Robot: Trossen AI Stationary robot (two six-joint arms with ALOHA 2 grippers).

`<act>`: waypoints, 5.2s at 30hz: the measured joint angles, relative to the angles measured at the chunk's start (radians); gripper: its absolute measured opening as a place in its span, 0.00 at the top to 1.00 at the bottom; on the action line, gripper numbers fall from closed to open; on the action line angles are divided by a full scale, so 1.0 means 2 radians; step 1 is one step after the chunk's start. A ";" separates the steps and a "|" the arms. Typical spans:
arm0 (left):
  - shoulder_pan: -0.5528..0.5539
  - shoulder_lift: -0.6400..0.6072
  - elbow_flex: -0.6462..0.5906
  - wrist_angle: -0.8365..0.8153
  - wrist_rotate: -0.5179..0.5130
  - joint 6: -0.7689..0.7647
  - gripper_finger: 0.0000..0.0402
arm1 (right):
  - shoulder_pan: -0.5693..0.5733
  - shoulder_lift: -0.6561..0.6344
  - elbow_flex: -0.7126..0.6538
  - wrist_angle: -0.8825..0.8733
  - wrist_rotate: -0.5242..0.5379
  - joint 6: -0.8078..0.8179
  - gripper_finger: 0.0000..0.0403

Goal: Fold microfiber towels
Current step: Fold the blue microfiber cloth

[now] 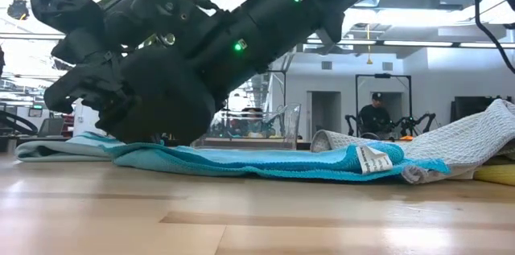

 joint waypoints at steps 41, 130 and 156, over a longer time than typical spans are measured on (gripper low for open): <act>0.000 0.002 -0.002 0.012 0.000 -0.049 1.00 | 0.003 0.011 0.004 -0.078 0.107 0.123 0.96; 0.000 0.001 -0.001 0.017 -0.004 -0.066 1.00 | 0.233 -0.151 -0.185 -0.366 0.128 0.521 0.93; 0.000 0.000 0.000 0.016 -0.007 -0.091 0.85 | 0.135 -0.231 -0.213 -0.274 0.033 0.278 0.47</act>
